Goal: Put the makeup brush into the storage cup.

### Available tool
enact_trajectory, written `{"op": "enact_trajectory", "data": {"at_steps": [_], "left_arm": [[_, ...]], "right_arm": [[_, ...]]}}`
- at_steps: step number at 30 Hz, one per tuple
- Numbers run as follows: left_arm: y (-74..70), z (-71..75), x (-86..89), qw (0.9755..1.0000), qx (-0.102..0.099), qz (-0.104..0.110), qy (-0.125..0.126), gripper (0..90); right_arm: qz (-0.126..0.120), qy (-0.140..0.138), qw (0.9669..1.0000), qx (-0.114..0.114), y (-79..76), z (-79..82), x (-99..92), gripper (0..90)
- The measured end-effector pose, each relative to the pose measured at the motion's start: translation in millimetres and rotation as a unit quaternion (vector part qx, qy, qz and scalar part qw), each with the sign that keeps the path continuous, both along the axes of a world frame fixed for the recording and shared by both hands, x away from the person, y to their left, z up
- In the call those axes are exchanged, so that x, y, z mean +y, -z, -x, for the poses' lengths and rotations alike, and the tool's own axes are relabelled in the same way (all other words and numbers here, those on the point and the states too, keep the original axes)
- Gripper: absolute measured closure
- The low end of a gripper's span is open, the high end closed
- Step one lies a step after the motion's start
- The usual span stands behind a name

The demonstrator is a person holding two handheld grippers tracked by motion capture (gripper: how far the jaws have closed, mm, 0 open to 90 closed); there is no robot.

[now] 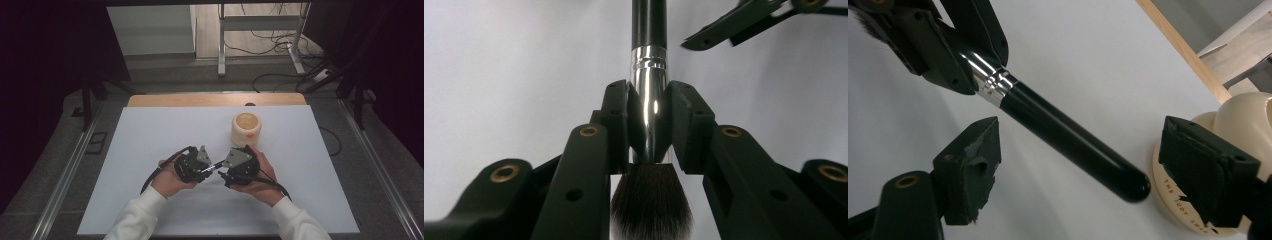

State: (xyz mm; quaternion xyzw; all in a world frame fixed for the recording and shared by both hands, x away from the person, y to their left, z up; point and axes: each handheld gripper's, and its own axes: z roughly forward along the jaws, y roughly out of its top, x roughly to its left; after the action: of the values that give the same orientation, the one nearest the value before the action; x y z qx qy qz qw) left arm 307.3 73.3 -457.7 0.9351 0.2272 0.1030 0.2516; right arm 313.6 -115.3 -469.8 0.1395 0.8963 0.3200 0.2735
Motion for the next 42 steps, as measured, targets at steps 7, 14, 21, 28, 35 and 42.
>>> {"op": "enact_trajectory", "data": {"at_steps": [7, 14, 21, 28, 35, 42], "left_arm": [[-0.4, 0.5, -3.9, 0.9999, 0.000, 0.003, 0.013, 71.2], [-1.7, 3.7, -5.1, 0.9995, -0.002, 0.025, 0.018, 71.1], [-8.0, 5.6, 0.9, 0.9979, -0.038, 0.042, 0.030, 68.1], [-14.0, 10.8, 3.9, 0.9933, -0.099, 0.059, -0.004, 26.6], [-19.8, 11.2, 20.8, 0.9891, -0.084, 0.114, -0.039, 18.0], [-20.1, 12.3, 36.7, 0.9846, -0.078, 0.145, -0.058, 15.8]], "right_arm": [[0.039, -0.030, 0.9987, -0.012, 4.9, 3.8, 12.5, 27.2], [0.073, -0.073, 0.9943, -0.024, 11.6, 9.5, 20.6, 55.2], [0.113, -0.103, 0.9876, -0.036, 14.5, 12.2, 22.0, 71.3], [0.079, -0.088, 0.9927, -0.021, 13.3, 16.8, 22.0, 74.5], [0.093, -0.098, 0.9902, -0.035, 8.6, 11.7, 16.1, 74.6], [0.078, -0.087, 0.9927, -0.031, 6.7, 10.2, 13.1, 74.6]]}}
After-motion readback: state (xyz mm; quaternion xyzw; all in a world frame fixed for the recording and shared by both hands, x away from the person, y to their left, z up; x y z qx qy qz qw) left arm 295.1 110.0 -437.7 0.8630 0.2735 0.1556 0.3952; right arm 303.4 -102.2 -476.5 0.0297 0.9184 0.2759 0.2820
